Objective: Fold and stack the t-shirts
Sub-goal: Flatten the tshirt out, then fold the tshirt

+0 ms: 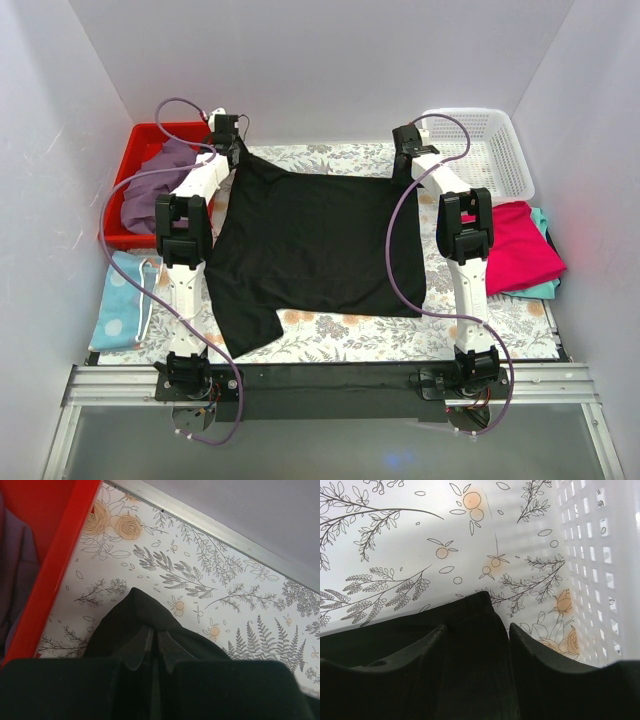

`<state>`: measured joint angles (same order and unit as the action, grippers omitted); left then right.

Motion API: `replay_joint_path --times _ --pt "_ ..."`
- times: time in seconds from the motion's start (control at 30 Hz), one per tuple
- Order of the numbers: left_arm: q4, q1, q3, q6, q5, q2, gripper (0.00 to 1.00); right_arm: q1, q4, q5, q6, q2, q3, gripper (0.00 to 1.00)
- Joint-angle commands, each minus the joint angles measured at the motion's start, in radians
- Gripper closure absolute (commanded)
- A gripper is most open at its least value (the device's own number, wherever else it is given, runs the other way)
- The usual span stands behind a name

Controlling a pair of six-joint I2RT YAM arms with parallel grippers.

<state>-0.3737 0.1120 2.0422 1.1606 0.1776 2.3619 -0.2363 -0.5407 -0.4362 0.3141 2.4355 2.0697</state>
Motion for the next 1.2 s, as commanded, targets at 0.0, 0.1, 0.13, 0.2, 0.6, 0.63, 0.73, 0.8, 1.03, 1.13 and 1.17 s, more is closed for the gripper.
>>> replay_joint_path --times 0.0,0.1,0.13,0.2,0.6,0.63,0.73,0.8,1.03,1.13,1.17 --pt "-0.017 -0.015 -0.005 0.005 0.036 -0.082 1.00 0.008 -0.025 -0.007 0.006 -0.007 0.027 0.42" --pt "-0.018 -0.018 -0.005 0.005 0.036 -0.085 1.00 0.009 -0.025 0.022 0.010 0.013 0.043 0.42" --pt "-0.019 -0.020 -0.004 0.004 0.037 -0.085 1.00 0.009 -0.027 0.033 0.011 0.019 0.046 0.43" --pt "-0.019 -0.020 -0.005 0.002 0.036 -0.087 1.00 0.011 -0.027 0.057 0.020 0.034 0.044 0.43" --pt "-0.022 -0.051 -0.010 0.008 0.042 -0.107 1.00 0.011 -0.028 0.111 0.036 0.060 0.041 0.82" --pt "-0.021 -0.052 -0.010 0.008 0.040 -0.108 1.00 0.011 -0.030 0.108 0.033 0.060 0.044 0.85" --pt "-0.021 -0.060 0.001 0.008 0.026 -0.108 1.00 0.011 -0.034 0.085 0.031 0.059 0.066 0.97" --pt "-0.021 -0.064 0.028 0.005 -0.006 -0.104 1.00 0.015 -0.039 0.070 0.022 0.053 0.092 0.99" --pt "-0.024 -0.066 0.114 0.025 -0.095 -0.099 1.00 0.040 -0.038 0.031 0.013 -0.015 0.127 0.99" --pt "-0.025 -0.066 0.130 0.039 -0.136 -0.108 1.00 0.046 -0.038 0.030 0.005 -0.039 0.130 0.99" --pt "-0.022 -0.066 0.128 0.040 -0.147 -0.116 1.00 0.049 -0.038 0.033 0.003 -0.046 0.129 0.99"
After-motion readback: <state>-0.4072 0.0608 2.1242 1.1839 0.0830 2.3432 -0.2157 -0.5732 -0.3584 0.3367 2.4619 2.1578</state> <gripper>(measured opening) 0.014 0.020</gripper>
